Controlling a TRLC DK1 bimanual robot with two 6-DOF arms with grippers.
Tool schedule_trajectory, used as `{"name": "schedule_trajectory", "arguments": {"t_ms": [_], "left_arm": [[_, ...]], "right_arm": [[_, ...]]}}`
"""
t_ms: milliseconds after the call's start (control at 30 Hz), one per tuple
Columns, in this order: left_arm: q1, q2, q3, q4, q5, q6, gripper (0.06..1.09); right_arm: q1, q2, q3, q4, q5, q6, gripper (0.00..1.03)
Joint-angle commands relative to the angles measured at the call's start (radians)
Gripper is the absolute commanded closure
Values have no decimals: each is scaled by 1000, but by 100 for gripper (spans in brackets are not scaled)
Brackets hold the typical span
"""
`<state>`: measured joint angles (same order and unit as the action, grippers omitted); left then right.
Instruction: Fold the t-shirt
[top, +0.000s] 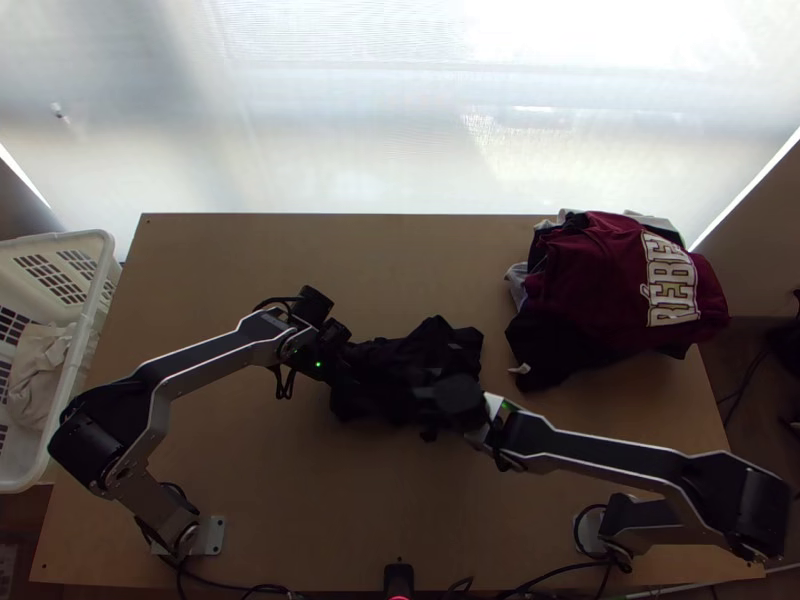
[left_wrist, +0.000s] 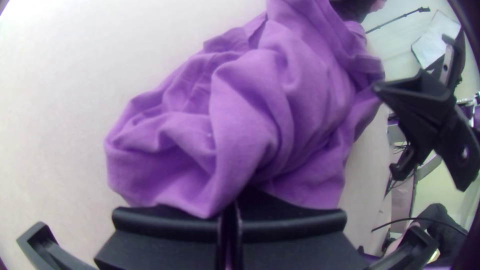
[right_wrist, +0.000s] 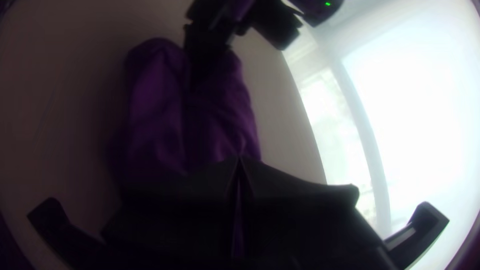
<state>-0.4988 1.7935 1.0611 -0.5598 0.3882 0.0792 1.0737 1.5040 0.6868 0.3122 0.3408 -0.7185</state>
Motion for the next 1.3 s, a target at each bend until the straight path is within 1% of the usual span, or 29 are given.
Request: {"name": "schedule_trajectory", "arguments": {"t_ms": [0, 100, 200, 567, 800, 933, 1000, 1067, 1100, 1133, 1167, 1200, 1233, 1267], "left_arm": [[3, 12, 13, 5, 6, -6, 105], [5, 14, 16, 5, 5, -7, 105], [17, 14, 14, -2, 5, -1, 105], [54, 29, 14, -6, 3, 37, 105], [49, 46, 19, -18, 3, 57, 105], [46, 47, 28, -20, 5, 57, 105], [39, 44, 39, -49, 6, 64, 105], [28, 33, 60, -103, 17, 65, 104], [22, 21, 68, -121, 23, 64, 104], [16, 1, 69, -132, 32, 64, 100], [11, -19, 71, -140, 40, 62, 85], [5, -34, 74, -155, 41, 60, 62], [0, -48, 83, -172, 41, 59, 36], [-1, -60, 97, -201, 41, 60, 19]], "right_arm": [[89, 145, -82, 197, 53, -127, 100], [81, 183, -110, 246, 61, -157, 100], [43, 174, -156, 274, 66, -183, 100], [-184, -85, -374, 274, 66, -263, 100], [-264, -340, -484, 219, 66, -315, 100], [-319, -485, -517, 117, 66, -328, 100], [-350, -542, -512, 91, 64, -329, 100], [-353, -564, -500, 74, 64, -328, 97], [-351, -564, -494, 74, 64, -323, 93], [-347, -564, -490, 76, 64, -317, 90], [-337, -564, -483, 76, 66, -311, 86], [-327, -564, -475, 74, 69, -302, 76], [-319, -562, -467, 74, 73, -292, 63], [-317, -556, -460, 73, 75, -286, 51]]}}
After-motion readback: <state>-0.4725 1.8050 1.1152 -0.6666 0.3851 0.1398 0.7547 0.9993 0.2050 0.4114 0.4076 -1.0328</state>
